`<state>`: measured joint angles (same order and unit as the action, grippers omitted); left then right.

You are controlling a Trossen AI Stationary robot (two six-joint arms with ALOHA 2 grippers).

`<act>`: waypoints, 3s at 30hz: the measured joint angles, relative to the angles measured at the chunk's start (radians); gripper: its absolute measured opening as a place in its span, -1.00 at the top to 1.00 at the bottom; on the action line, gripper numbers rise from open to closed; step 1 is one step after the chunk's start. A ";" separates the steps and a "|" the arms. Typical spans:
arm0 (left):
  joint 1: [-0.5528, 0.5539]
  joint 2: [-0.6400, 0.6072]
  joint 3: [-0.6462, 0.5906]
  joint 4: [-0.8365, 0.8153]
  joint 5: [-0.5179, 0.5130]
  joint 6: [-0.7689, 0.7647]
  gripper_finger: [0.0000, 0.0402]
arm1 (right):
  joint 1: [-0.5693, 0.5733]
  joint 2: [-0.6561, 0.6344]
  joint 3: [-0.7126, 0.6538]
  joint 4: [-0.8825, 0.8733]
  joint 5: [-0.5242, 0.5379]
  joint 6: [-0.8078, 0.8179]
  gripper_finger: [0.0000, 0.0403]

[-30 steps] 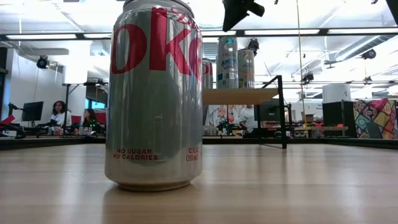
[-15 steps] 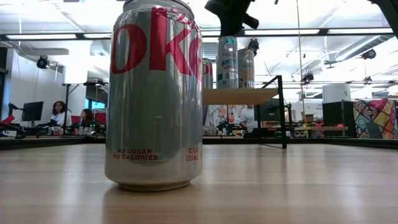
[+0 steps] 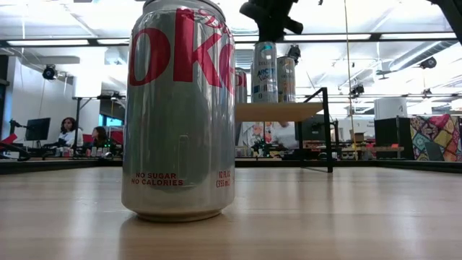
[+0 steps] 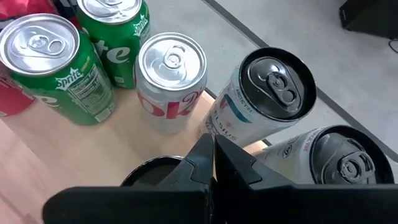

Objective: Place canned beverage on shelf
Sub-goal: Adjust the soda cans on the shelf

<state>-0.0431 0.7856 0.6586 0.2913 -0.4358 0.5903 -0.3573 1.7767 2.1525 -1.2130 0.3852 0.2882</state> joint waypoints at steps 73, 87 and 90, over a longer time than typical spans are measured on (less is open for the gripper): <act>0.000 0.000 0.000 0.000 0.000 0.001 1.00 | -0.200 -0.014 0.149 -0.066 -0.046 -0.012 0.96; 0.000 0.000 0.000 0.000 0.000 0.003 1.00 | -0.277 0.052 0.145 -0.071 -0.124 -0.045 0.96; 0.000 0.000 0.000 0.000 0.000 0.003 1.00 | -0.281 0.058 0.145 -0.071 -0.124 -0.046 0.96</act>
<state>-0.0429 0.7858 0.6586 0.2909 -0.4358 0.5932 -0.6382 1.8344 2.2978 -1.2843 0.2615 0.2426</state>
